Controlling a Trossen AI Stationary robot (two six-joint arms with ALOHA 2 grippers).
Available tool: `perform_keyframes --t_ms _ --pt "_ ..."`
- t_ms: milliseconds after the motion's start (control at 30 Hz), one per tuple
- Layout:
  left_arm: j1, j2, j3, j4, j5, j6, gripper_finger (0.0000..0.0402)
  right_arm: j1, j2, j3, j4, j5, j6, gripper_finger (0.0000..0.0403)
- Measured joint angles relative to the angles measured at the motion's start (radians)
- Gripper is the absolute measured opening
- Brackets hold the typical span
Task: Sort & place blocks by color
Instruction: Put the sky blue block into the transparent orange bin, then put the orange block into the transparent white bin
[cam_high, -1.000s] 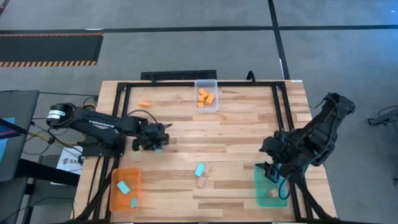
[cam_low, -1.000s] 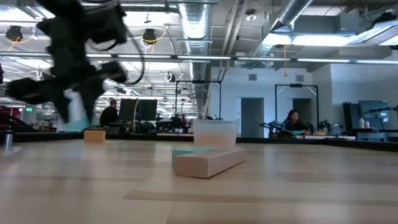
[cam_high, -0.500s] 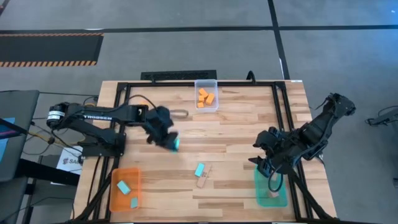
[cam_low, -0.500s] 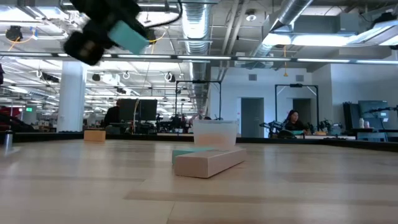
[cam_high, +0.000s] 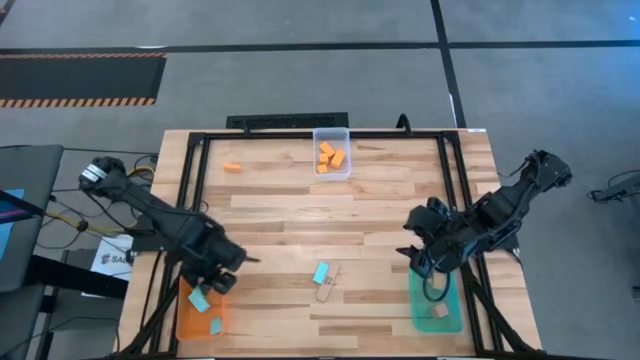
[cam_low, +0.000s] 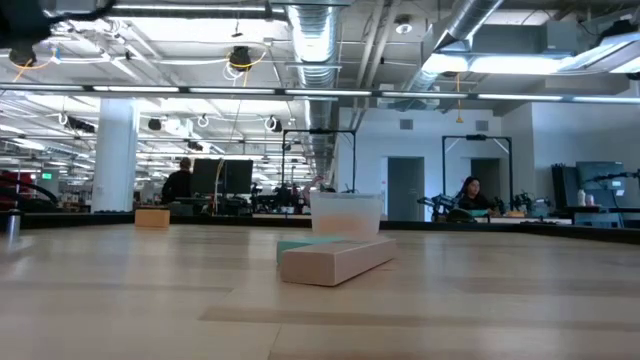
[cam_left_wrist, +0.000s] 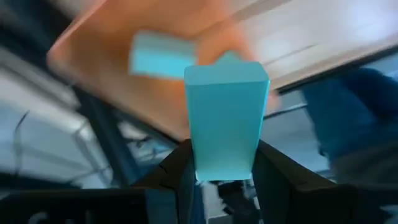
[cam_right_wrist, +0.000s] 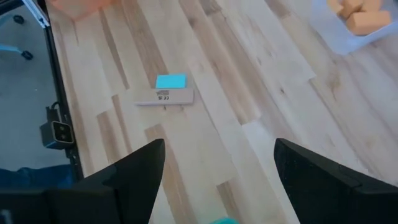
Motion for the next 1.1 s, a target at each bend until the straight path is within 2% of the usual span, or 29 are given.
perform_keyframes --t_ms 167,333,533,700,867,967,1100 --pt "-0.096 0.001 -0.035 0.001 0.001 -0.157 0.0106 -0.038 0.000 0.000 0.003 0.000 -0.063 0.0322" --pt "-0.145 0.003 -0.121 0.146 0.030 -0.232 0.0109 -0.073 0.000 0.000 0.020 -0.003 -0.103 0.0322" --pt "-0.142 0.003 -0.150 0.164 -0.013 -0.194 0.0151 -0.076 0.000 0.000 0.038 -0.051 -0.122 0.0322" --pt "-0.140 0.003 -0.151 0.158 0.013 -0.156 0.0200 -0.074 0.000 0.000 0.053 -0.056 -0.119 0.0322" --pt "-0.134 0.003 -0.151 0.168 0.021 -0.113 0.0230 -0.074 0.000 0.000 0.053 -0.056 -0.111 0.0322" --pt "-0.122 0.003 -0.151 0.253 0.028 -0.062 0.0234 -0.074 0.000 0.000 0.053 -0.056 -0.111 0.0322" --pt "-0.101 0.003 -0.151 0.471 -0.002 -0.006 0.0235 -0.074 0.000 0.000 0.053 -0.056 -0.105 0.0322"
